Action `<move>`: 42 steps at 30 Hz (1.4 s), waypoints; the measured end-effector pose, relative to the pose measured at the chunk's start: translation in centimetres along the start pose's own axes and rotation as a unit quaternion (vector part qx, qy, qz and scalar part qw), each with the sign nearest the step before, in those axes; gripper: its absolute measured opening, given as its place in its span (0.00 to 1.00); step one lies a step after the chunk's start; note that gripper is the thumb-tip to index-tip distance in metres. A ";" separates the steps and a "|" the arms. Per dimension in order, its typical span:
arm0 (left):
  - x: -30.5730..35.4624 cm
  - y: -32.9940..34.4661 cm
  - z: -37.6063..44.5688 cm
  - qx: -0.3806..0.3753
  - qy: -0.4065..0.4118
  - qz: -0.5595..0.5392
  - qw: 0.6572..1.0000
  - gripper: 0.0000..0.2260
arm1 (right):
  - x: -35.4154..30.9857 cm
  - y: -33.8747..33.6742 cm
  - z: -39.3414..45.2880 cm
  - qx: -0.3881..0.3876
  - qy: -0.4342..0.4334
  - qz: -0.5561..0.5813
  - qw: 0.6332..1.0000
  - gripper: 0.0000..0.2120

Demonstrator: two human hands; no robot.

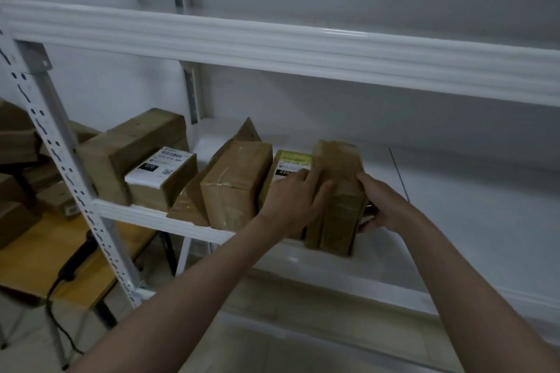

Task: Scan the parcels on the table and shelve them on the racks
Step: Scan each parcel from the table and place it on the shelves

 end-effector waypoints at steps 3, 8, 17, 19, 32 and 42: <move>-0.6 -0.2 -0.2 0.010 -0.011 0.019 1.000 0.35 | -0.4 0.8 0.4 0.001 -0.005 -0.002 1.000 0.20; -1.9 -0.2 -0.5 -0.010 -0.015 0.016 1.000 0.27 | -0.6 1.0 0.6 0.016 -0.002 -0.016 1.000 0.21; -5.7 -6.8 -11.8 0.060 0.124 0.004 0.990 0.12 | -2.9 8.4 -11.8 0.371 -0.443 -0.250 0.777 0.18; -8.1 -7.5 -16.8 0.014 0.121 0.025 0.992 0.12 | -1.9 14.7 -13.2 0.317 -0.495 -0.256 0.768 0.20; -35.1 -21.4 -52.3 -0.184 -0.287 0.121 0.932 0.31 | 1.9 55.6 -12.3 -0.022 -0.297 -0.404 0.865 0.19; -44.6 -24.4 -53.7 -0.161 -0.297 0.117 0.934 0.19 | 0.1 65.8 -10.0 -0.042 -0.229 -0.420 0.877 0.12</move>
Point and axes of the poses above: each hand's wrist, its own z-axis towards the middle knuckle, its own y-axis out of the palm, x = y × z, the point moved 6 cm from there along z, towards the middle knuckle, and after that the axes turned 11 degrees about y, right-handed, at the moved point
